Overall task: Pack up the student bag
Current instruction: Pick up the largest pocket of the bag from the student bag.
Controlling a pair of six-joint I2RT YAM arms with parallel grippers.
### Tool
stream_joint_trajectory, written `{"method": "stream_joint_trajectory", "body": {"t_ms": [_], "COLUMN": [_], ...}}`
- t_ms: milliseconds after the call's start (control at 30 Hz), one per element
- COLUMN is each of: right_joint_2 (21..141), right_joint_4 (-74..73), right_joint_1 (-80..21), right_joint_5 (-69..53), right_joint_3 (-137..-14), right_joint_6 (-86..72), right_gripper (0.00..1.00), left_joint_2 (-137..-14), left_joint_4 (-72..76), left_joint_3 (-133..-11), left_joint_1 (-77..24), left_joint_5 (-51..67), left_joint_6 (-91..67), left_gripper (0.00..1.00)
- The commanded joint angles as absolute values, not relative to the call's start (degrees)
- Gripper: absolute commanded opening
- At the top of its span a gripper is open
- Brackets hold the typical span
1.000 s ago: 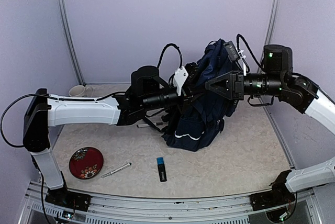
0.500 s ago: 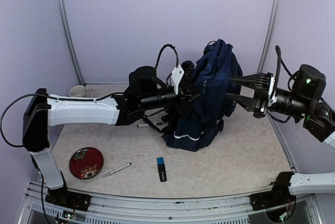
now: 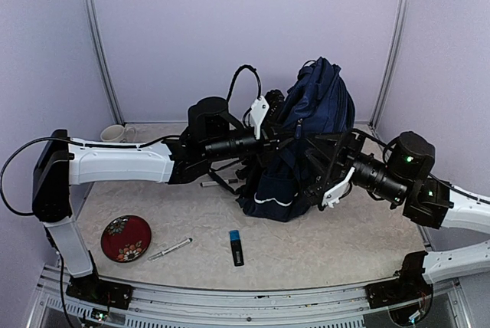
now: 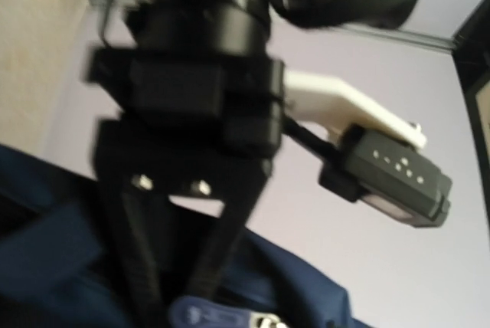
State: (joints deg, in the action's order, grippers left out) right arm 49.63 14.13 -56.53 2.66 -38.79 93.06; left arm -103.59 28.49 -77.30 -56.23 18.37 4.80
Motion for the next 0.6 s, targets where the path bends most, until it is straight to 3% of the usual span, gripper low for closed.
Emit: {"method": "stream_joint_trajectory", "body": {"t_ms": [0,367,567], "right_joint_2": [51.74,56.58,58.01], "right_joint_4": [20.14,16.98,19.41], "right_joint_1": [-56.96,-56.54,-56.53], "right_joint_5": [6.51,8.15,7.98], "right_joint_3": [-41.21,-44.82,-45.81], "right_joint_6": [99.46,102.66,101.43], "right_gripper": [0.44,0.49,0.45], "left_joint_2": [-99.61,-98.36,-98.32], "left_joint_4": [31.86,31.5,30.05], "left_joint_3": [-77.41,-76.77,-76.68], "left_joint_1": [-57.4,-58.09,-58.8], "left_joint_5": [23.0,23.2,22.2], "left_joint_6": [7.34,7.81,9.52], "left_gripper": [0.0,0.0,0.0]}}
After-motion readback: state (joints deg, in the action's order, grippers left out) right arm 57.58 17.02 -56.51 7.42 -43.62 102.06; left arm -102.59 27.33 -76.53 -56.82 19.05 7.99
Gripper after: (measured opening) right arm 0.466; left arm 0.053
